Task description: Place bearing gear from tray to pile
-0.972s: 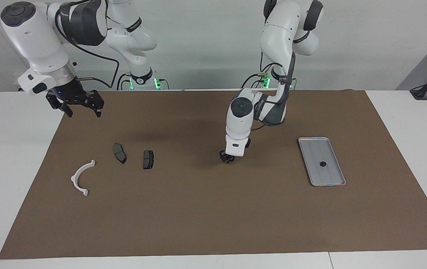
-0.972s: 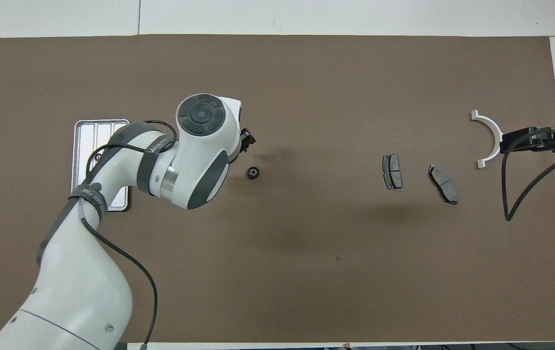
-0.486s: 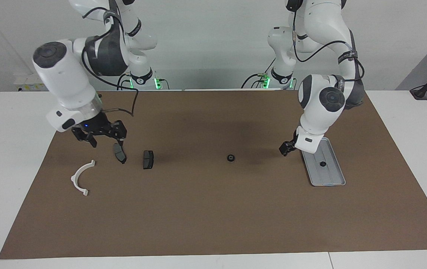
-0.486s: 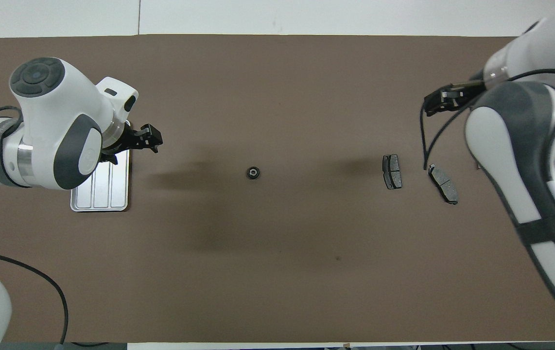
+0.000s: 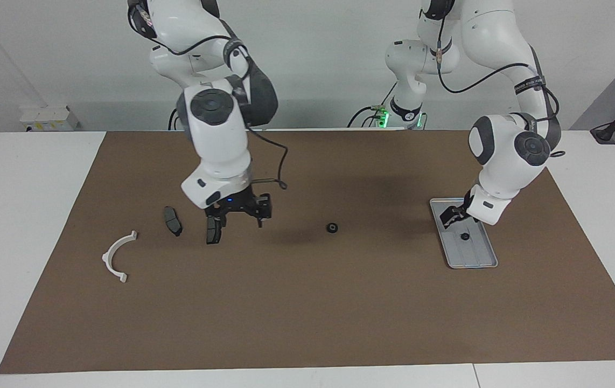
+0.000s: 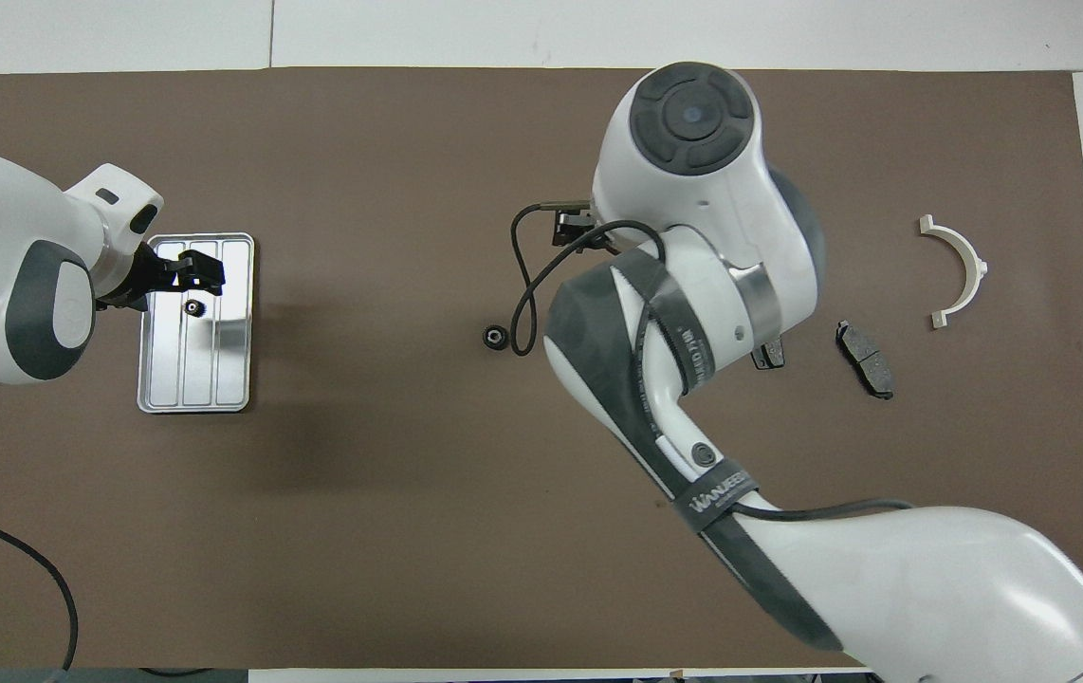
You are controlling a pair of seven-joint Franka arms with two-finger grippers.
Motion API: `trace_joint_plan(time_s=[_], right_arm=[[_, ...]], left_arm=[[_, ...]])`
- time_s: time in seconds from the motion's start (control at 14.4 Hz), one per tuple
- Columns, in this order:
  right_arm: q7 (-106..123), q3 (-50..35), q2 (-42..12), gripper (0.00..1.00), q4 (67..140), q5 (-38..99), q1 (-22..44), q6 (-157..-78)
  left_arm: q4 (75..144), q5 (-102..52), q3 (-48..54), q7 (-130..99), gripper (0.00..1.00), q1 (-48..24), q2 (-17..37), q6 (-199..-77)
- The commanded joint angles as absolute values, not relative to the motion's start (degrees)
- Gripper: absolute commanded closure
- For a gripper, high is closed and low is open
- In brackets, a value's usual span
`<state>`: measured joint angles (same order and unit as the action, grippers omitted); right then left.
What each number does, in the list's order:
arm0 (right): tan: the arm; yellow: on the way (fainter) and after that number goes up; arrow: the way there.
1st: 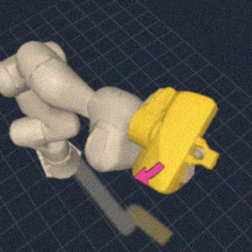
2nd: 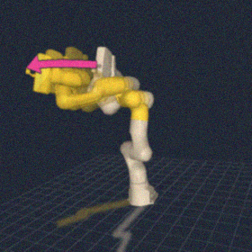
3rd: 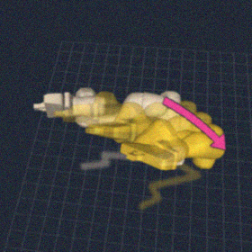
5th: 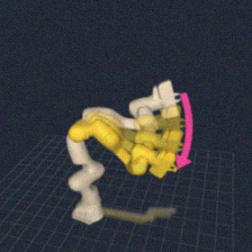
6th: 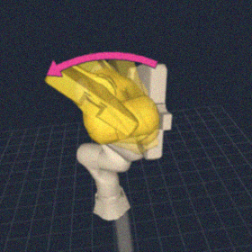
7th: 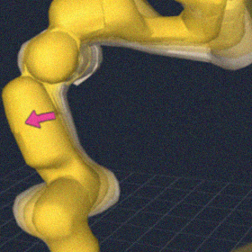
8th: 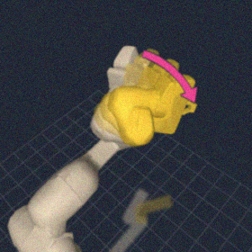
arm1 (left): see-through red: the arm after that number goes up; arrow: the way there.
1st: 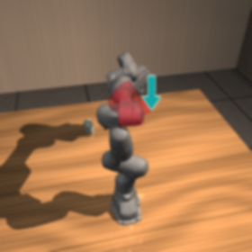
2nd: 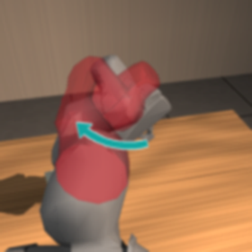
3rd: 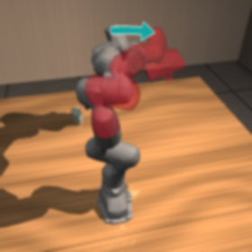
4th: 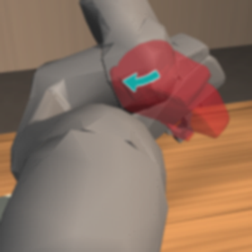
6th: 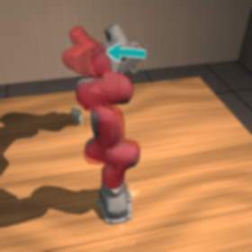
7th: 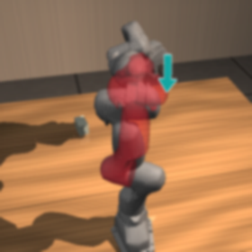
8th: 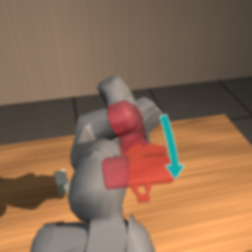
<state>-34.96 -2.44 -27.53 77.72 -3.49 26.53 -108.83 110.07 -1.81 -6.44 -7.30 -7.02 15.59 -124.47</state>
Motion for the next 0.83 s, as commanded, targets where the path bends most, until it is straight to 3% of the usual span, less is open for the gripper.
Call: trace_joint_plan(time_s=[0.0,0.07,0.21,0.69,0.76], right_arm=[[-38.22,-2.20,-29.44,0.08,75.85,-4.56,29.95,-109.51],[-40.23,-2.02,-30.66,0.08,75.76,-6.31,32.58,-109.60],[-41.57,-2.37,-32.60,0.08,74.97,-7.47,34.80,-110.65],[-34.37,-2.55,-34.97,0.08,75.23,-6.59,35.16,-115.92],[-34.28,-2.64,-35.50,0.08,75.15,-6.59,35.16,-116.62]], left_arm=[[113.03,-1.76,-5.89,-3.44,0.24,-5.98,13.97,-127.52],[113.03,-1.76,-5.89,-2.82,0.30,-4.93,14.15,-128.66],[113.12,-1.76,-5.80,-2.46,0.30,-4.31,15.46,-130.51],[113.90,-1.85,-5.80,-2.73,0.31,-4.31,17.75,-135.08],[114.69,-1.85,-5.80,-2.81,0.36,-4.22,18.01,-135.87]])
